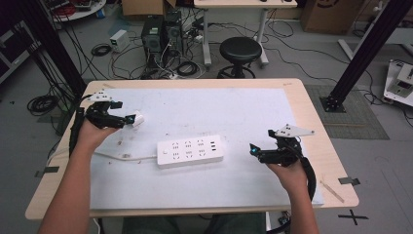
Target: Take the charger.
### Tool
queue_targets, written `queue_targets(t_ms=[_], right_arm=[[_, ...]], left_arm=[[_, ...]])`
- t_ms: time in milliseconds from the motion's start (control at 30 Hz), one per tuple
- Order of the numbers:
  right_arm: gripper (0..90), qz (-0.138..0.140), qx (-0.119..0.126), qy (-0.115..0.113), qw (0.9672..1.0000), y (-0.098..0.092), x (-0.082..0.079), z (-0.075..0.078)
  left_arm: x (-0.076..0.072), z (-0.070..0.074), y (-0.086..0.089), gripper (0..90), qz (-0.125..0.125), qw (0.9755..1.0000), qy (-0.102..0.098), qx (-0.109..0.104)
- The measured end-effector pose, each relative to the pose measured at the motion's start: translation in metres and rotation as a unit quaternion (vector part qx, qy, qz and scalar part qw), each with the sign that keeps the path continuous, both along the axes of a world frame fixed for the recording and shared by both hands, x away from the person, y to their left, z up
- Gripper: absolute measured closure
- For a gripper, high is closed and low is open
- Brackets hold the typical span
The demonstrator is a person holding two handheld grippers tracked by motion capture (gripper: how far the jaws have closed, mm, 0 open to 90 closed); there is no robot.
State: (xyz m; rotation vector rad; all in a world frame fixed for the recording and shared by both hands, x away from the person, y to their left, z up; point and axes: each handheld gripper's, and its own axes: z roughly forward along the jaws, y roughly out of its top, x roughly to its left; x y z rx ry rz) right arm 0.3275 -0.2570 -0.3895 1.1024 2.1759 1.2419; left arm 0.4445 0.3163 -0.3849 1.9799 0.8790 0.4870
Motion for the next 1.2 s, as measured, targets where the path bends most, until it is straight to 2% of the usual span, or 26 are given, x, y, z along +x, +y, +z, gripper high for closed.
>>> queue_targets(t_ms=[100, 167, 300, 367, 567, 633, 800, 933, 1033, 1067, 1200], right_arm=[[10.1, 0.001, -0.003, -0.001, 1.0, 0.003, -0.001, 0.0], [10.1, 0.001, -0.003, 0.0, 1.0, 0.004, -0.002, 0.0], [10.1, 0.002, -0.006, 0.0, 1.0, 0.006, -0.004, -0.002], [10.1, 0.001, -0.006, 0.004, 1.0, 0.006, -0.004, -0.004], [10.1, 0.003, -0.009, 0.004, 0.9999, 0.008, -0.003, -0.007], [10.1, 0.003, -0.011, 0.008, 0.9999, 0.009, -0.002, -0.008], [10.1, 0.001, -0.013, 0.008, 0.9999, 0.01, -0.002, -0.007], [10.1, 0.002, -0.012, 0.003, 0.9999, 0.011, -0.003, -0.006], [10.1, 0.001, -0.014, 0.004, 0.9999, 0.011, -0.003, -0.005], [10.1, -0.002, -0.011, 0.006, 0.9999, 0.012, -0.003, -0.005], [10.1, 0.0, -0.012, 0.001, 0.9999, 0.012, -0.002, -0.003]], left_arm=[[0.012, -0.014, 0.003, 14.2, 0.012, 0.9997, 0.02, -0.002], [0.019, -0.021, 0.004, 14.2, 0.011, 0.9994, 0.031, -0.005], [0.032, -0.028, -0.003, 14.2, 0.004, 0.9987, 0.047, 0.021], [0.035, -0.031, -0.004, 14.2, 0.006, 0.9984, 0.049, 0.027], [0.039, -0.038, -0.002, 14.2, 0.01, 0.9978, 0.06, 0.027], [0.044, -0.045, -0.004, 14.2, 0.01, 0.9974, 0.062, 0.034], [0.046, -0.051, -0.005, 14.2, 0.007, 0.9967, 0.068, 0.043], [0.047, -0.055, -0.005, 15.0, 0.006, 0.9966, 0.071, 0.04], [0.047, -0.057, -0.005, 18.8, 0.0, 0.9962, 0.074, 0.046], [0.047, -0.057, -0.005, 24.6, -0.005, 0.9959, 0.077, 0.047], [0.047, -0.058, -0.007, 30.3, -0.008, 0.9954, 0.079, 0.055]])
